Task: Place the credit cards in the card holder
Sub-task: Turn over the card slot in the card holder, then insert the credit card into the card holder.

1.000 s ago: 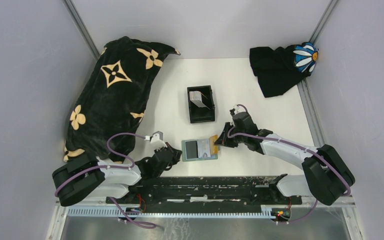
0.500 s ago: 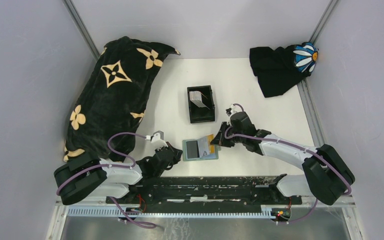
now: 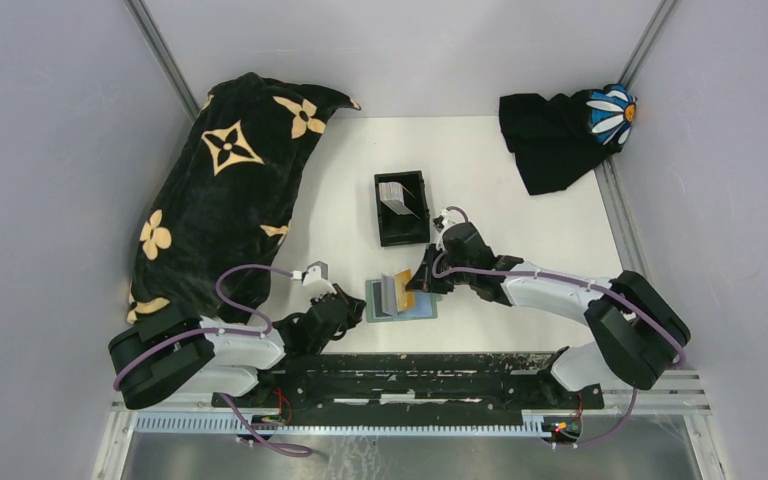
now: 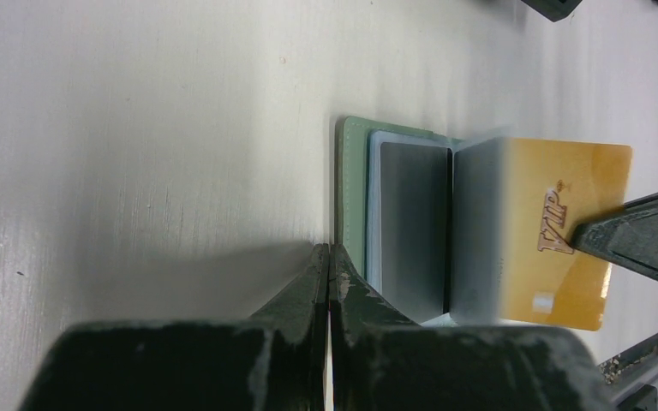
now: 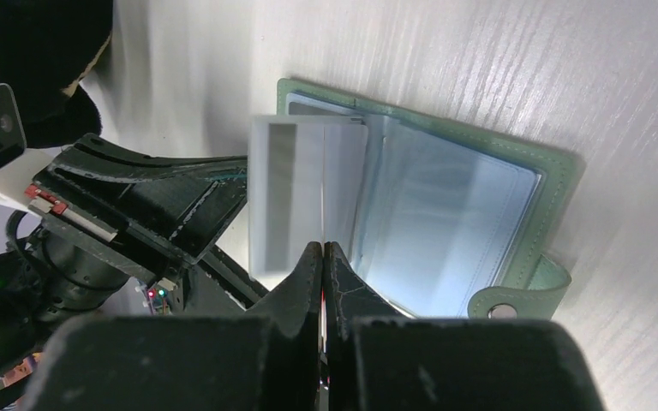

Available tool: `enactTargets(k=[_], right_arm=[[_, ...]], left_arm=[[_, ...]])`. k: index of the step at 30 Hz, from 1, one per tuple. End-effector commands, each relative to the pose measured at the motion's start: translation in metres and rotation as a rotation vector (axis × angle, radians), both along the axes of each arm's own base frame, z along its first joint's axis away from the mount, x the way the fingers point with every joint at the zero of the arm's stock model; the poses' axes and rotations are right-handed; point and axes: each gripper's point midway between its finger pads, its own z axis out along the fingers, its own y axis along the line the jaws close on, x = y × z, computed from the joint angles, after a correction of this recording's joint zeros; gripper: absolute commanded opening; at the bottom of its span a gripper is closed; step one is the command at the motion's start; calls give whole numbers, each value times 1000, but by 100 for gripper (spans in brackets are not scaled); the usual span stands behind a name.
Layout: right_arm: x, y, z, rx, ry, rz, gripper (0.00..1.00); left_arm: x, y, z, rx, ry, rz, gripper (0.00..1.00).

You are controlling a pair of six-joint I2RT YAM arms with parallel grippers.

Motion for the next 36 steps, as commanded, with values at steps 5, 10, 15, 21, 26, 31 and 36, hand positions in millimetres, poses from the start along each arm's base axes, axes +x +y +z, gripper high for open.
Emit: enactTargets(k=[5,10,15,21,26,31,36], right_arm=[[12,18,17,56,-52,6,1],[13,12,10,22,-55,-4,1],[13,11,1,16,-44,-12,1],[13,8,-10,16,-20,-21,1],[14,4,-17,10,-8,-32,1],[13,1,-19,8,-2,-36,1],[11,0,-23,10,7,-36,1]], left_arm=[[2,3,0,-6,2,36,3],[2,5,2,-11,-5,43,3],[3,6,3,-12,-10,44,3],[3,4,4,-8,-9,39,3],[3,4,2,-3,-6,39,3],[3,4,1,1,-3,40,3],[3,3,0,3,0,40,3]])
